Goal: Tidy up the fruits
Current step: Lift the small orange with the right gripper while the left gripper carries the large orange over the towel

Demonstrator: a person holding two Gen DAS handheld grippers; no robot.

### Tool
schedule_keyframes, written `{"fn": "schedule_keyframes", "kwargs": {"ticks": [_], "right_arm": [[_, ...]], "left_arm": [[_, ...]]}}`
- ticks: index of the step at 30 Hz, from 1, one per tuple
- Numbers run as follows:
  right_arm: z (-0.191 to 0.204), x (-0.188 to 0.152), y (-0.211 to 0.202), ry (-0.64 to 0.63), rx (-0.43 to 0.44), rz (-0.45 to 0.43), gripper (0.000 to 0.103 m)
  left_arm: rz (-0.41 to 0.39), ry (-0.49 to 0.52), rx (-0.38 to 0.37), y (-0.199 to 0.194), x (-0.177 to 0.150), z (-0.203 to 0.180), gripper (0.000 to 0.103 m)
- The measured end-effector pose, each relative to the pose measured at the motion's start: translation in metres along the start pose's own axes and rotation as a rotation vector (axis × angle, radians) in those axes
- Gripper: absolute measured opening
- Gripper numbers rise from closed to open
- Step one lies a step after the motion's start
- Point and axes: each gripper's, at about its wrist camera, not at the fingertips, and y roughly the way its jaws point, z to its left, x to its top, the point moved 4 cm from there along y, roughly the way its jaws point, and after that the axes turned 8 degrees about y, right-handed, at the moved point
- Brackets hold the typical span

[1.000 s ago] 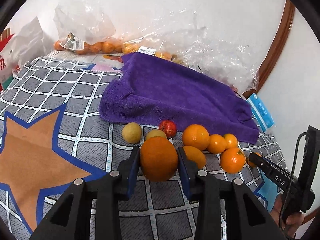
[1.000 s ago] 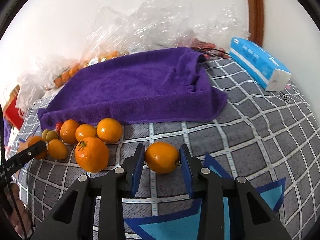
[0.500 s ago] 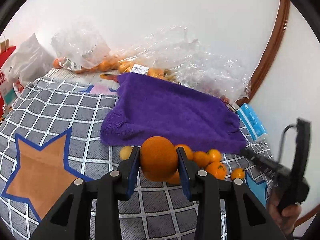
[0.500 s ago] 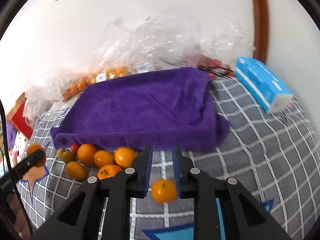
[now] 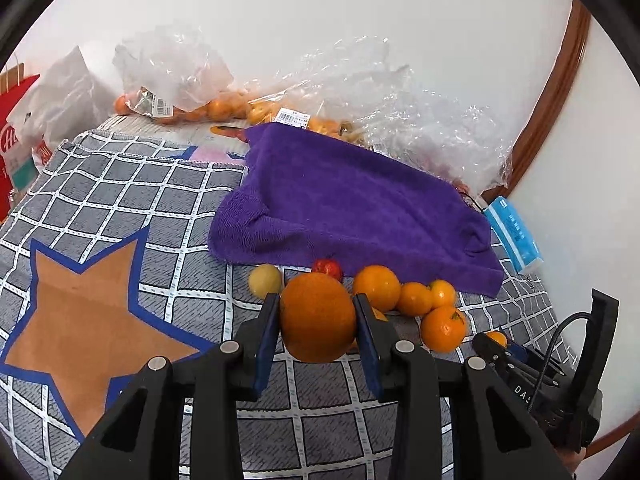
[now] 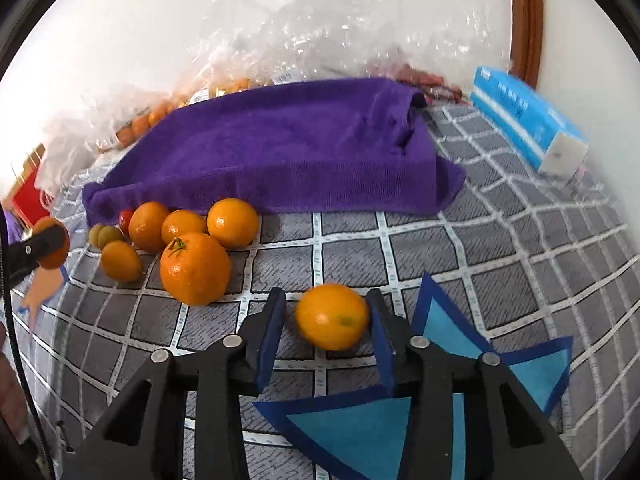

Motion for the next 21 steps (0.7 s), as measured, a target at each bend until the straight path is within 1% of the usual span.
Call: {"fn": "schedule_keyframes", "kwargs": {"ticks": [4,7,13,16,18,21], "right_arm": [[0.0,0.003,-0.001,-0.002,0.009,-0.003,0.032],[0.003,0.015,-0.01,-0.008,0.004,-0.036,0.032],[0.01,0.058,-0.031,-0.012,0.001,-0.134,0.032],[0.01,0.079,-0.027,-0.008,-0.007,-0.149,0.032],[0.009,0.09,-0.022,0.008,-0.018,-0.141,0.032],[0.01,0.107,-0.018,0.028,0.008,-0.148,0.032]], "left_arm": [[0.001,-0.002,-0.009,0.0,0.005,-0.003,0.035],[-0.012,0.017,0.003,-0.002,0.012,-0.008,0.035],[-0.042,0.057,0.02,0.001,0.039,-0.019,0.035],[-0.053,0.073,0.033,0.005,0.051,-0.023,0.035],[-0.062,0.06,0.021,0.009,0.06,-0.024,0.035],[-0.072,0.06,0.02,0.017,0.072,-0.026,0.035]]}}
